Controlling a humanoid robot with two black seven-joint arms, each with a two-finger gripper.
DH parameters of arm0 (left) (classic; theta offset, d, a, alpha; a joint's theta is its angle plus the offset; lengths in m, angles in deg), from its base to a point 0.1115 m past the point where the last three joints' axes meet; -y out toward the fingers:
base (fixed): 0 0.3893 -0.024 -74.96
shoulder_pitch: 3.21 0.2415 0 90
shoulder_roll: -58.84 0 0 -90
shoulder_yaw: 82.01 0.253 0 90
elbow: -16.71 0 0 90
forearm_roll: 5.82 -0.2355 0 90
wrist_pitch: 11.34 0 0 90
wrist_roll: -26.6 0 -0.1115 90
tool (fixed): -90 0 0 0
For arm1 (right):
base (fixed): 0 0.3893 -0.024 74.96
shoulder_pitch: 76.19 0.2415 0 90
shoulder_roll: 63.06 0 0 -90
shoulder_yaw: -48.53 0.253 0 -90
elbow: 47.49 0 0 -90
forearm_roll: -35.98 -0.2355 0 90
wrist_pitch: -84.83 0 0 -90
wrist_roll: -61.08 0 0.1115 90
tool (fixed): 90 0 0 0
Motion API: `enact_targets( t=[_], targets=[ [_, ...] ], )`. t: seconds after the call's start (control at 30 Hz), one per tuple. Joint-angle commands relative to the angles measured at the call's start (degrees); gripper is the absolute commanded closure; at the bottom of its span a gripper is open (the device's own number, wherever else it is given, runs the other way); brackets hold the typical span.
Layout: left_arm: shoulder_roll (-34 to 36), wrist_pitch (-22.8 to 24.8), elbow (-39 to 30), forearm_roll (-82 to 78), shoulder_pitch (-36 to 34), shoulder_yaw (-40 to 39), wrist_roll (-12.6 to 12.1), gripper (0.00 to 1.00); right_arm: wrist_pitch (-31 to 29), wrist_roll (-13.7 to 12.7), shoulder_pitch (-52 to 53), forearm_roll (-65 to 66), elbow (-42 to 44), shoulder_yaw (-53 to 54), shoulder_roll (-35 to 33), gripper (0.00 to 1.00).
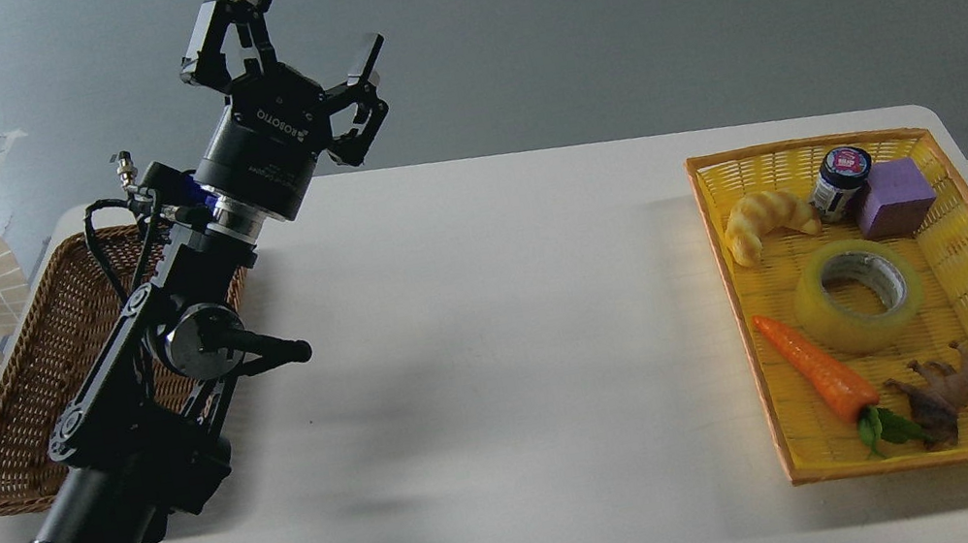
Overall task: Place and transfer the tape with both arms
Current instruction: 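Reach the right gripper down into the yellow tray toward the tape roll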
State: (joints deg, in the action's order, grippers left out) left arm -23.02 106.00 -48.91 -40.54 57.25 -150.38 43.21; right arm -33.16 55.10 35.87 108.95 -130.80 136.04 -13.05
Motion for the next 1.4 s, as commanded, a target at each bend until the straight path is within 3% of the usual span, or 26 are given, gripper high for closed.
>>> enact_targets(
  t=[0.0,0.13,0.33,0.87,1.37],
  targets=[
    [0.0,-0.1,0.1,0.0,0.4,0.0,0.0,0.02,0.0,0.3,-0.9,4.9,-0.2,-0.1,-2.1,0.00],
    [0.0,-0.1,0.1,0.0,0.9,0.0,0.0,0.02,0.0,0.6,-0.4,12.4,0.0,-4.5,-4.2,0.00],
    [0.1,-0.1,0.1,0.0,0.8,0.0,0.0,0.02,0.0,3.6,0.0,25.3,3.5,-13.9,-3.3,0.02],
    [0.2,-0.1,0.2,-0.1,0.8,0.0,0.0,0.02,0.0,3.7,-3.4,32.1,8.0,-19.0,-1.0,0.02],
    [1.4,0.5,0.2,0.0,1.4,-0.1,0.2,0.02,0.0,6.6,-4.6,41.2,8.1,-21.8,1.8,0.04]
  ],
)
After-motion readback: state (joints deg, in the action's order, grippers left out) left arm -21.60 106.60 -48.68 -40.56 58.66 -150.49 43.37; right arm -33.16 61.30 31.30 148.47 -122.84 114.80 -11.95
